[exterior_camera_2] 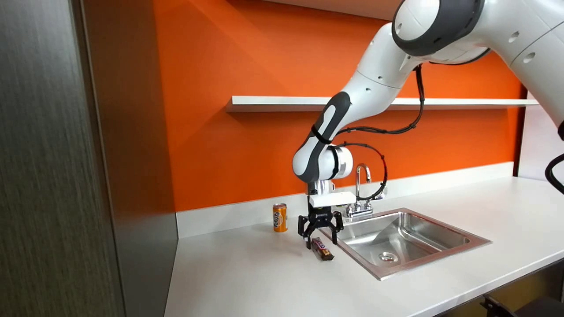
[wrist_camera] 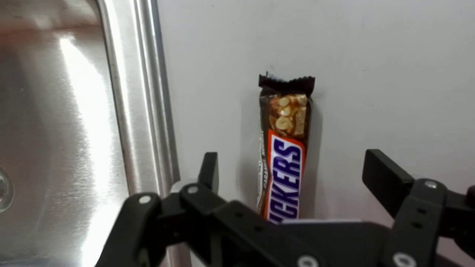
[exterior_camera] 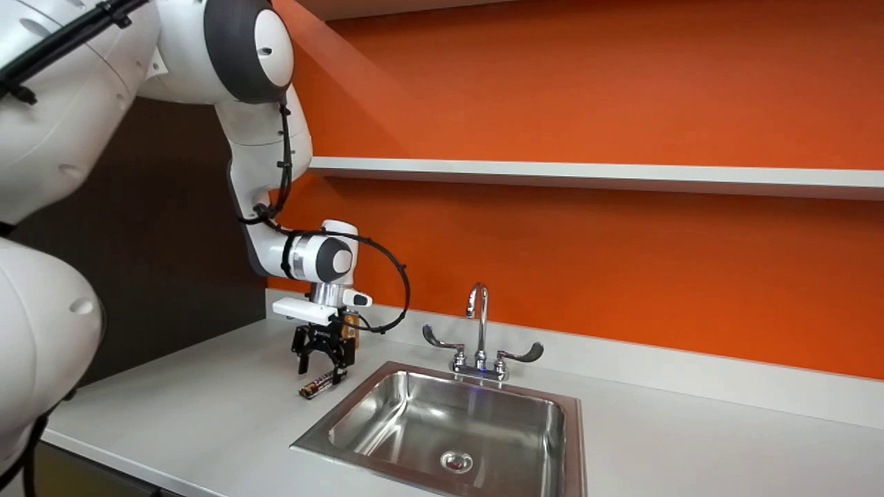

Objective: Move the snickers bar to the sink

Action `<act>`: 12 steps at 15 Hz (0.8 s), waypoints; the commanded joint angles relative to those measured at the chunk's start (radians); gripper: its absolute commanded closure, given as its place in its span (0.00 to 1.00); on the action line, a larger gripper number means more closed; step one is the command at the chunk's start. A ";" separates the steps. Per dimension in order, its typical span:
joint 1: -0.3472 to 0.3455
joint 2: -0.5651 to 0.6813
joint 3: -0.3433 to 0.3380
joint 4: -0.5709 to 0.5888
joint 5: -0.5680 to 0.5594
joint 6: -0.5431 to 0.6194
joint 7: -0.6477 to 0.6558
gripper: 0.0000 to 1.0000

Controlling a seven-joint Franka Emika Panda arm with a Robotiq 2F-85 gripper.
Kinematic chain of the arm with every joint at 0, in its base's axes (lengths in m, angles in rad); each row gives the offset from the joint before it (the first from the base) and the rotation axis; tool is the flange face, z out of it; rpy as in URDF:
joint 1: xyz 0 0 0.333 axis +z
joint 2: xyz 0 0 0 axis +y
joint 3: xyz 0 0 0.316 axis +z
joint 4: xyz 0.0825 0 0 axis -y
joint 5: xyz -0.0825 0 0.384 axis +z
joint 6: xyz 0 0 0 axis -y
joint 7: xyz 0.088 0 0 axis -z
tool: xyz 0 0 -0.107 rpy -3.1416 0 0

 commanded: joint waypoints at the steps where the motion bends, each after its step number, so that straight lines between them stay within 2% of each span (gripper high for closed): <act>1: 0.007 0.023 -0.012 0.040 -0.022 -0.003 0.045 0.00; 12: 0.006 0.052 -0.026 0.081 -0.019 -0.012 0.067 0.00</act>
